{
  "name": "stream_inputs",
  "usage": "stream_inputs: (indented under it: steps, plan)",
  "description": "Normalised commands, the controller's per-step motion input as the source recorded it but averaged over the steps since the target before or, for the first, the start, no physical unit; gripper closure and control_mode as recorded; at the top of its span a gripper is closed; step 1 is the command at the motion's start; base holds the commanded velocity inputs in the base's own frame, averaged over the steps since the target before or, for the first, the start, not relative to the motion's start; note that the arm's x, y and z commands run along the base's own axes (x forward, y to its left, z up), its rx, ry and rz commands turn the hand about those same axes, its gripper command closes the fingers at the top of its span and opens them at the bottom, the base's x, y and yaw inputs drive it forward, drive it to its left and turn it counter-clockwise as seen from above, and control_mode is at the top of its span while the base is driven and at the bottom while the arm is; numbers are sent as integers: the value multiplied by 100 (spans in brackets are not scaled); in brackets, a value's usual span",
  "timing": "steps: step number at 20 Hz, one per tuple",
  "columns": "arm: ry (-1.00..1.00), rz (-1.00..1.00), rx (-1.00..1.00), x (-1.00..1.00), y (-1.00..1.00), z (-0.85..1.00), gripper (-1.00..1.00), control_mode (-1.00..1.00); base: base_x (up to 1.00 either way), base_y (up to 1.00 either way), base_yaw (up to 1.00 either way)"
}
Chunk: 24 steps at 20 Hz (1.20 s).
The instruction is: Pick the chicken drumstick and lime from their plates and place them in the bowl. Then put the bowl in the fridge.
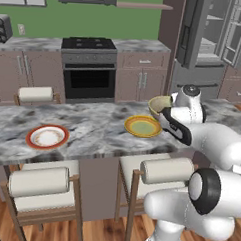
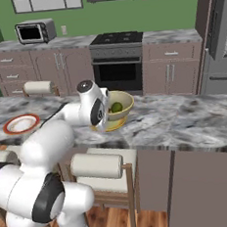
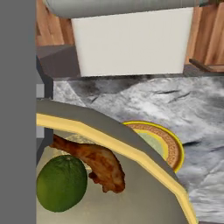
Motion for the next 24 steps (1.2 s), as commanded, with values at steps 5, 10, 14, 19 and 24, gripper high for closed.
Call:
stream_inputs:
  steps: [5, 10, 14, 19, 24]
  plan:
    - [0, 20, 0, -30, 27, 26, 100, -100, 0, 0, 0]
    - [0, 6, -3, -32, 19, 26, 100, -100, 0, 0, 0]
    - [1, 0, -8, -34, 25, 9, 100, -100, 0, 0, 0]
    - [2, 0, -5, -13, 36, 0, 100, -100, 0, 0, 0]
    - [0, 0, 6, 0, 7, 0, 100, -100, 0, 0, 0]
